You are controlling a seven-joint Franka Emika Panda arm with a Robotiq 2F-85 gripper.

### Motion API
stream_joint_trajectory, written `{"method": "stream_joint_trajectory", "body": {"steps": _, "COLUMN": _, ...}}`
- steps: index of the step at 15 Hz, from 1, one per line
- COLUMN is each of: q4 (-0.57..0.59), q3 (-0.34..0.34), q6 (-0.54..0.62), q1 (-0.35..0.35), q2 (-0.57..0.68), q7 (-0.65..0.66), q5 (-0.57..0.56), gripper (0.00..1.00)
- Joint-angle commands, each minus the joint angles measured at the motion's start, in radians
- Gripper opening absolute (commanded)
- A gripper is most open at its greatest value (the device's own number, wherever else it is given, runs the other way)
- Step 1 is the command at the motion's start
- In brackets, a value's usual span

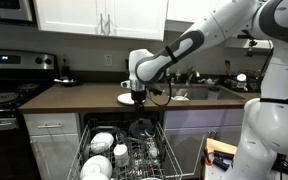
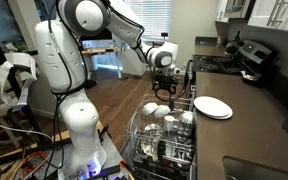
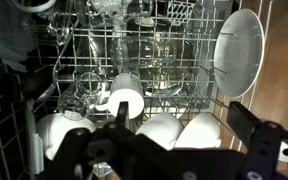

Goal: Remove the white plate from the dishwasher and put it on top of the white plate on the counter

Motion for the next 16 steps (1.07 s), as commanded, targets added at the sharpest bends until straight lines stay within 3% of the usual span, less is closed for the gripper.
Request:
{"method": "stream_joint_trajectory", "body": {"steps": 1, "q4": 0.039, "q3": 0.051, "q6": -0.012, "q1": -0.003, "q2": 0.056, "q7": 0.003, "q5": -0.037, "gripper": 1.00}}
{"method": "stream_joint_trajectory", "body": {"steps": 7, "q4": 0.068, "q3": 0.105, "q6": 0.024, "q1": 0.014, "q2": 0.139, "q7": 0.110, "q5": -0.170, "gripper": 1.00}}
{"method": "stream_joint_trajectory", "body": {"steps": 10, "q4": 0.090, "q3": 0.119, "q6": -0.027, "q1": 0.015, "q2": 0.159, "q7": 0.097, "q5": -0.262, "gripper": 1.00}}
{"method": "stream_joint_trajectory", "body": {"steps": 11, "q4": 0.061, "q3": 0.123, "q6": -0.001, "q1": 0.002, "q2": 0.139, "q7": 0.092, "q5": -0.210, "gripper": 1.00}}
{"method": "stream_joint_trajectory", "body": {"steps": 14, "q4": 0.069, "q3": 0.125, "q6": -0.003, "q1": 0.006, "q2": 0.152, "q7": 0.092, "q5": -0.239, "gripper": 1.00}}
{"method": "stream_joint_trajectory", "body": {"steps": 16, "q4": 0.041, "q3": 0.125, "q6": 0.066, "q1": -0.008, "q2": 0.138, "q7": 0.114, "q5": -0.159, "gripper": 1.00}}
